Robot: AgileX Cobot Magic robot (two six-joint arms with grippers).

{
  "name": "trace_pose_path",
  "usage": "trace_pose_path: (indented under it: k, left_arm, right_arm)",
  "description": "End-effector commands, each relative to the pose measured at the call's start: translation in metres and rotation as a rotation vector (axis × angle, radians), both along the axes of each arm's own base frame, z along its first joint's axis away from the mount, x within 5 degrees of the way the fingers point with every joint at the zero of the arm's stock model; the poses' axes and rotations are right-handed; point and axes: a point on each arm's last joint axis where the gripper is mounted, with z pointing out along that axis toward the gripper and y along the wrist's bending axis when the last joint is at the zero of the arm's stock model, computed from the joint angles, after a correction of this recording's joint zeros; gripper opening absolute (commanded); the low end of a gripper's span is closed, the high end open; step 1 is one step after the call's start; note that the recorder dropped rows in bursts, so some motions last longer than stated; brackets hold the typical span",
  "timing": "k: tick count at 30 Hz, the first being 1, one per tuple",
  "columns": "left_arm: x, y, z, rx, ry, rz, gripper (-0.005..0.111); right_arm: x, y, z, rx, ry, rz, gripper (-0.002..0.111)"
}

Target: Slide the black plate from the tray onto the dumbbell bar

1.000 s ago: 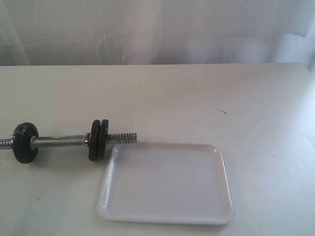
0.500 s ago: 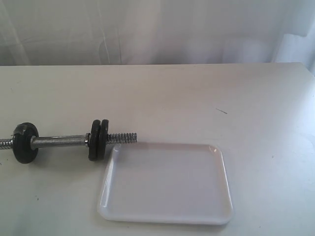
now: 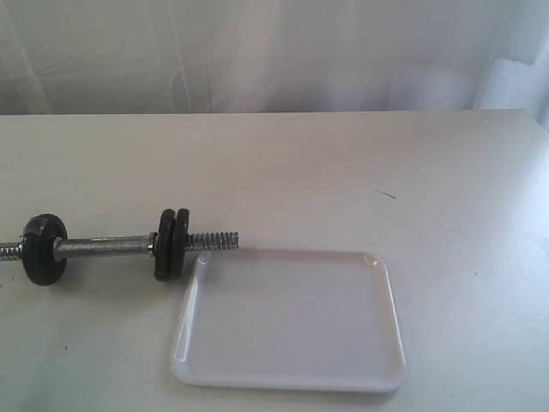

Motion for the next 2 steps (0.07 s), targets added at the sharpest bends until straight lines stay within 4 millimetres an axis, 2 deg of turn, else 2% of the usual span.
trace_pose_path:
  k: [1, 2]
  left_arm:
    - [-0.0003, -0.0004, -0.0012, -0.003, 0.001, -0.005, 0.0]
    - [-0.0003, -0.0004, -0.0012, -0.003, 0.001, -0.005, 0.0]
  right_arm:
    - [0.0001, -0.0002, -0.0008, -0.001, -0.007, -0.002, 0.0]
    - [0.0001, -0.0002, -0.0008, -0.001, -0.007, -0.002, 0.0]
